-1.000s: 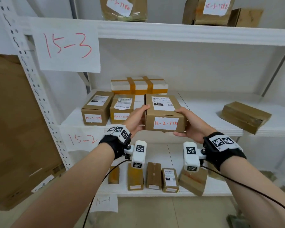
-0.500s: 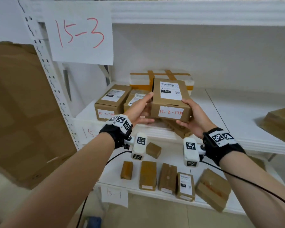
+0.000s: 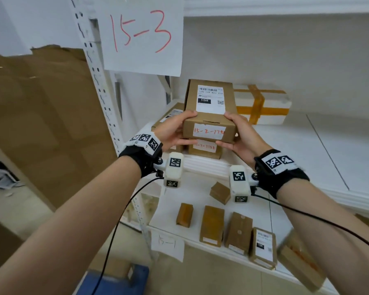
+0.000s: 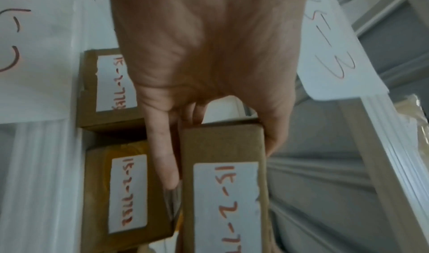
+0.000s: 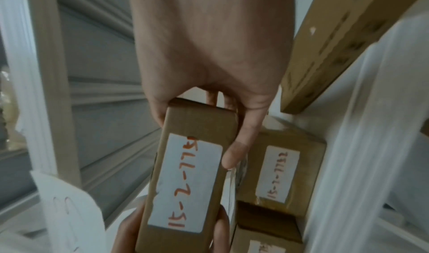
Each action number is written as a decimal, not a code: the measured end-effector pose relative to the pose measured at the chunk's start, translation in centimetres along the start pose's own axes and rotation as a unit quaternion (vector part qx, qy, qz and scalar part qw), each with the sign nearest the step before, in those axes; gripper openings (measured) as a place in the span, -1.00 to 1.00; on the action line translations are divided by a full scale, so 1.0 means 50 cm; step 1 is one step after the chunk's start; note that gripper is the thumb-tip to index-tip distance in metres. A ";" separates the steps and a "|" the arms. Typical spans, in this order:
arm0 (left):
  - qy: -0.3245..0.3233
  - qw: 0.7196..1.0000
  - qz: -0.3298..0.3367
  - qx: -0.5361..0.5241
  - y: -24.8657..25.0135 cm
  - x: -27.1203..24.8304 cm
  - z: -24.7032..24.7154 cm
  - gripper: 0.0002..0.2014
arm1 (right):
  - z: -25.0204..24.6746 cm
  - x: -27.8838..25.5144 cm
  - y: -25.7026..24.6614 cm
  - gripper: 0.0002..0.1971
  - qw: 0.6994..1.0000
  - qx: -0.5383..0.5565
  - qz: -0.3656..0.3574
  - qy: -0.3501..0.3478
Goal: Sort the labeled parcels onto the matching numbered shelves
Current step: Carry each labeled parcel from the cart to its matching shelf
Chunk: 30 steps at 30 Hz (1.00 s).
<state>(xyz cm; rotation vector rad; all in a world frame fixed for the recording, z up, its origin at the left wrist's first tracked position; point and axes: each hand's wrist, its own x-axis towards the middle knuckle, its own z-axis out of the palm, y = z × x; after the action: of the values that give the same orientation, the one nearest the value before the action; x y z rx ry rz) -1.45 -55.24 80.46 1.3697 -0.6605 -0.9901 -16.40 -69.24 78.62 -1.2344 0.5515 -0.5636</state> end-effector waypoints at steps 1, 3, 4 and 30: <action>0.007 1.000 -0.002 -0.016 0.006 -0.001 -0.017 -0.65 | 0.014 0.008 0.001 -0.37 1.000 0.002 0.001 -0.008; 0.027 0.999 0.003 -0.041 0.017 0.002 -0.050 -0.65 | 0.040 0.021 0.000 -0.35 0.999 0.010 0.003 -0.033; 0.041 0.998 0.010 -0.048 0.022 0.002 -0.068 -0.66 | 0.054 0.028 -0.001 -0.38 0.999 0.012 0.002 -0.047; -0.081 0.996 0.013 0.019 0.023 0.108 -0.003 -0.66 | -0.028 0.044 -0.018 -0.57 0.999 -0.009 0.016 0.043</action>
<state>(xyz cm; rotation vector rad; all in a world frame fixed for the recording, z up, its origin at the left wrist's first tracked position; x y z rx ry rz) 1.41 -59.98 80.74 1.3210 -0.8201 -1.0805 -15.80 -71.89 78.98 -1.2211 0.6478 -0.5879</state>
